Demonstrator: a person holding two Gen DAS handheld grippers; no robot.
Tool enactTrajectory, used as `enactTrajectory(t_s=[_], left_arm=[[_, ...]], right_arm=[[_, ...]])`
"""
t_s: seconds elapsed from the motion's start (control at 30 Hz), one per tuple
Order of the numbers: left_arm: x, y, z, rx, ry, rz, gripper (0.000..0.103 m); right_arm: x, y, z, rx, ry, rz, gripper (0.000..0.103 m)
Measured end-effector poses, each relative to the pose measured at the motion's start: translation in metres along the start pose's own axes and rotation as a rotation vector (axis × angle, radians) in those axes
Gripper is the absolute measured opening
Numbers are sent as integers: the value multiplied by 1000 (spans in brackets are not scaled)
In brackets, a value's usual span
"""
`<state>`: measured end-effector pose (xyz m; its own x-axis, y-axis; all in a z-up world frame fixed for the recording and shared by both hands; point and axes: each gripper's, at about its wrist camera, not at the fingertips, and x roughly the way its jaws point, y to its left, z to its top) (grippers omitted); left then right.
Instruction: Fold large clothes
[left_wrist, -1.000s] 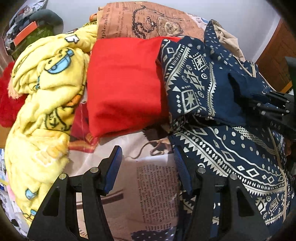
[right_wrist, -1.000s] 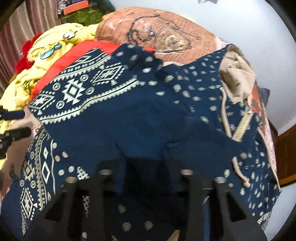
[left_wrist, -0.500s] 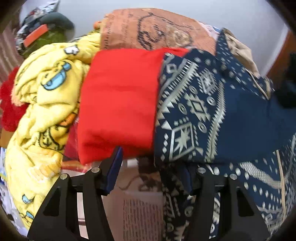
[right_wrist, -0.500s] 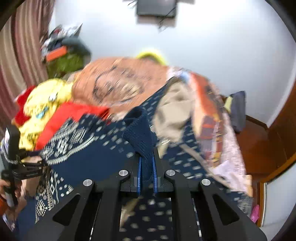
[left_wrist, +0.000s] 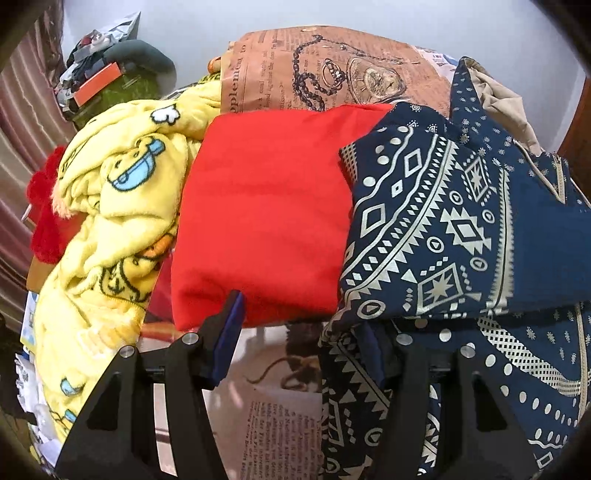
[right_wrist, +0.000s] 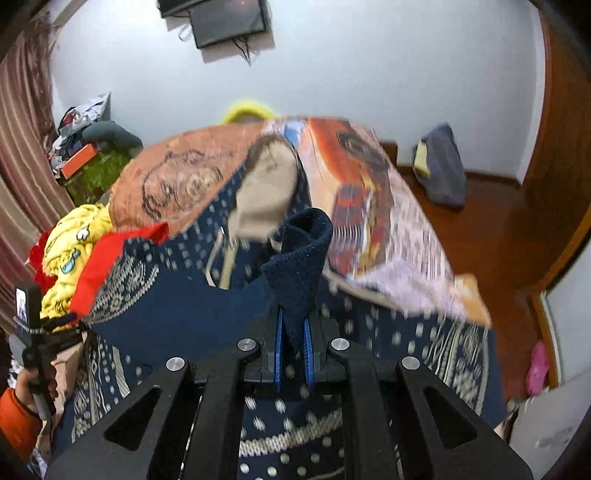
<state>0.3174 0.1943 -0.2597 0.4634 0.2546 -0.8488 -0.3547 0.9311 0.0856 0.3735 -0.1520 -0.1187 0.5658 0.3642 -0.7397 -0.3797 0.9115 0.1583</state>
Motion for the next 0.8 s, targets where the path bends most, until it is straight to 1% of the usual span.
enactTrajectory(t_s=[0.1, 0.13, 0.17, 0.27, 0.37, 0.47, 0.53, 0.6, 0.67, 0.73, 0.77, 0.8], left_arm=[[1, 0, -3, 6, 23, -18, 60], [2, -1, -4, 12, 30, -21, 60], [2, -2, -6, 20, 34, -14, 60], [4, -6, -10, 41, 40, 2, 60], [5, -6, -13, 43, 46, -1, 60], [6, -5, -14, 44, 48, 6, 64], [7, -5, -15, 46, 51, 4, 64], [8, -4, -14, 50, 57, 3, 64], [7, -4, -15, 61, 61, 5, 64], [4, -4, -16, 81, 64, 9, 64], [2, -5, -17, 91, 66, 9, 64], [-1, -4, -19, 99, 68, 6, 64]], right_arm=[[9, -21, -19, 46, 54, -1, 8], [11, -28, -20, 62, 70, 2, 8], [18, -35, -27, 89, 97, 6, 8], [26, -49, -38, 123, 136, 0, 8], [31, -57, -48, 154, 168, 4, 8], [32, -59, -53, 155, 187, -7, 9], [31, -59, -55, 153, 189, -18, 13], [28, -62, -55, 142, 184, -67, 16], [26, -66, -56, 141, 185, -81, 23], [24, -72, -57, 148, 196, -109, 35], [23, -74, -58, 142, 199, -131, 38], [20, -76, -60, 126, 201, -159, 45]])
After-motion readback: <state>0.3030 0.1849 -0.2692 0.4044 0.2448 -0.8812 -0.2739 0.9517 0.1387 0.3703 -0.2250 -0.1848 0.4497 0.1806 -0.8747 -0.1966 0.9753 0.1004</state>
